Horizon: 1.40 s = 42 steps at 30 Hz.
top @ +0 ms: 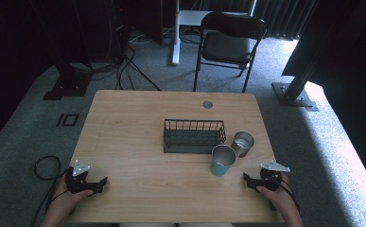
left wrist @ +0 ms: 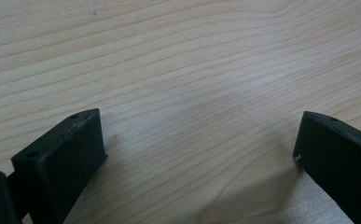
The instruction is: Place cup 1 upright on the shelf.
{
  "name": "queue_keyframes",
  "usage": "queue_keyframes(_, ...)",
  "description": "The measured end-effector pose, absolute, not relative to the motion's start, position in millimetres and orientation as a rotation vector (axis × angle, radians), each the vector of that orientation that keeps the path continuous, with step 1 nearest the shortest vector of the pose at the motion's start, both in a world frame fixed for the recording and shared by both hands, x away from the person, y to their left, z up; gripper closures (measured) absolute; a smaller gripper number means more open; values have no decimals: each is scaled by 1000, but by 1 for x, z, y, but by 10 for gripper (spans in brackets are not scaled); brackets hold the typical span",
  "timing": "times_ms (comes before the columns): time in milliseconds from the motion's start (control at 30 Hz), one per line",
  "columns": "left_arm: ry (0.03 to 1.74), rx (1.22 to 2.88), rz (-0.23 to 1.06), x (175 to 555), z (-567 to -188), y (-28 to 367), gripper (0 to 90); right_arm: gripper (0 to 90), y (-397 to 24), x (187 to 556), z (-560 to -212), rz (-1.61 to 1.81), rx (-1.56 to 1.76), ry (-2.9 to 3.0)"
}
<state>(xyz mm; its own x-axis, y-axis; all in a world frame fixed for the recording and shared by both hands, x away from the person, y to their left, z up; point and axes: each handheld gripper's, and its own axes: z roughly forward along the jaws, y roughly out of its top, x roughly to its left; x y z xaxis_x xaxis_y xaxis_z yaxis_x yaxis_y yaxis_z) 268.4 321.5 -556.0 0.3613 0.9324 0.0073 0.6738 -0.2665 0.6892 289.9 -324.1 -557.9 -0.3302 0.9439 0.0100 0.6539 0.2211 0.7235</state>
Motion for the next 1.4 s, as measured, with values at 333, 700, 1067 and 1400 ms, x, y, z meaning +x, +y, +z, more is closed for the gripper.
queue_keyframes(333, 1384, 2035, 562, 268, -556, 321, 24, 118, -324, 290, -558, 892, 1472, 2066)
queue_keyframes(700, 1326, 2069, 541, 268, -555, 314, 24, 118, -324, 290, -558, 893, 1473, 2066)
queue_keyframes(1067, 1244, 2115, 545, 272, -551, 292, 25, 118, -324, 290, -558, 893, 1473, 2066)
queue_keyframes(1400, 1167, 2138, 497, 275, -546, 274, 25, 118, -324, 290, -558, 893, 1473, 2066)
